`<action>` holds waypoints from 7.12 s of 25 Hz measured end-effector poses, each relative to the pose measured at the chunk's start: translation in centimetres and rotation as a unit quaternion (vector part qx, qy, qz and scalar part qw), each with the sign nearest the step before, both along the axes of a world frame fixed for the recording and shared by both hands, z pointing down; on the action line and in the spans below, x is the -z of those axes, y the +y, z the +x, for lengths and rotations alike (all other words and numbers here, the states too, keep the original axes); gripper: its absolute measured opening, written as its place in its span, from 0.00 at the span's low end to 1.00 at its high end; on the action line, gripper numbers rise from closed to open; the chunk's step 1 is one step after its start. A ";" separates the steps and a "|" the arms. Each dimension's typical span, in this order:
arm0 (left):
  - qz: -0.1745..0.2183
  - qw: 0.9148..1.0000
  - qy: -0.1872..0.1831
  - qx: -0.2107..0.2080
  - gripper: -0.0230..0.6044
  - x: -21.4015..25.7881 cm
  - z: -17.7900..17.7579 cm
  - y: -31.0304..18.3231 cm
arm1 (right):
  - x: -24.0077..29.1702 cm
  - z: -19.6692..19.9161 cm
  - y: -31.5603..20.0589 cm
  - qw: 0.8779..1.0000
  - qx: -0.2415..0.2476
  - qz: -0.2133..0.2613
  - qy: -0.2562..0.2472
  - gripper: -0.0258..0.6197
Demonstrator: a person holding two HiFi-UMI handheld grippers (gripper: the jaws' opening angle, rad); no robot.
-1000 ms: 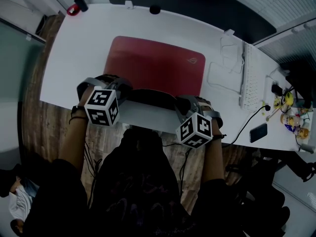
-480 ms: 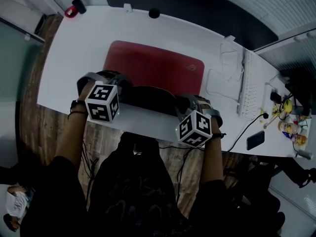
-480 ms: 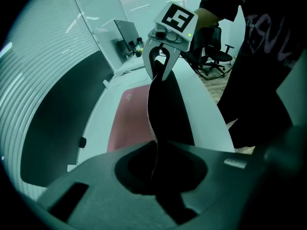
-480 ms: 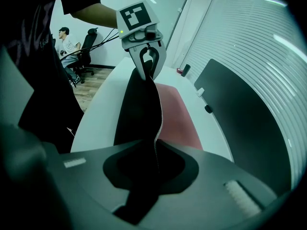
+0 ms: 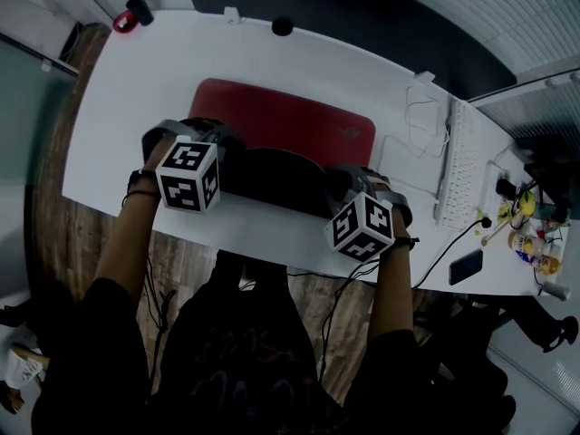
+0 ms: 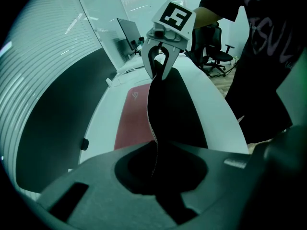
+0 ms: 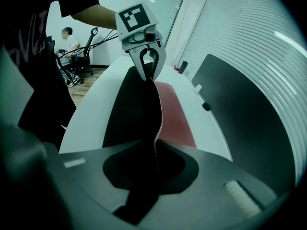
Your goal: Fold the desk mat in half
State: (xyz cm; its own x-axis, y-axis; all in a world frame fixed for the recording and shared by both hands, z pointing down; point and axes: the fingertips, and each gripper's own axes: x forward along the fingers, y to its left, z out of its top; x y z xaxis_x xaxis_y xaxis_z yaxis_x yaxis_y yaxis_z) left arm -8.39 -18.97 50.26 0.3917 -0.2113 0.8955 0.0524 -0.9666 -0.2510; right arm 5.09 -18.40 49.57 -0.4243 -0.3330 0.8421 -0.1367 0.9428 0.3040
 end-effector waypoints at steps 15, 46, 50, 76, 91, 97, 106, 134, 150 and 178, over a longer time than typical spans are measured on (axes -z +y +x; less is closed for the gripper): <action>-0.004 1.000 0.005 -0.005 0.09 -1.9 0.1 -5.0 | -1.6 0.1 -4.9 1.000 0.004 -0.009 0.007 0.14; -0.001 1.000 -0.008 0.015 0.10 -6.6 0.3 -14.1 | -6.0 0.3 -14.0 0.999 0.028 -0.013 0.026 0.13; -0.004 1.000 -0.013 0.015 0.11 -7.3 0.3 -14.7 | -6.6 0.2 -14.6 0.999 0.033 -0.022 0.028 0.14; 0.048 0.988 0.053 0.140 0.31 -6.6 -0.9 -16.9 | -6.3 0.7 -16.3 0.995 -0.063 0.079 -0.019 0.29; 0.043 0.945 0.158 0.284 0.02 -4.3 -2.2 -16.3 | -3.4 3.6 -16.6 0.963 -0.221 0.123 -0.090 0.06; 0.047 0.928 0.179 0.324 0.02 -2.5 -2.5 -16.0 | -1.7 4.5 -16.2 0.956 -0.244 0.132 -0.099 0.06; 0.037 0.874 0.253 0.412 0.03 0.3 -3.2 -14.8 | 0.7 6.3 -14.8 0.910 -0.359 0.100 -0.182 0.05; 0.082 0.837 0.325 0.433 0.03 4.9 -3.2 -2.7 | 4.7 5.5 -1.7 0.858 -0.393 0.093 -0.316 0.05; 0.102 0.836 0.339 0.419 0.03 7.5 -3.3 2.3 | 8.1 2.7 3.7 0.856 -0.356 0.106 -0.361 0.05; 0.118 0.814 0.387 0.418 0.03 12.6 -3.9 8.2 | 13.8 1.9 9.1 0.844 -0.348 0.138 -0.384 0.05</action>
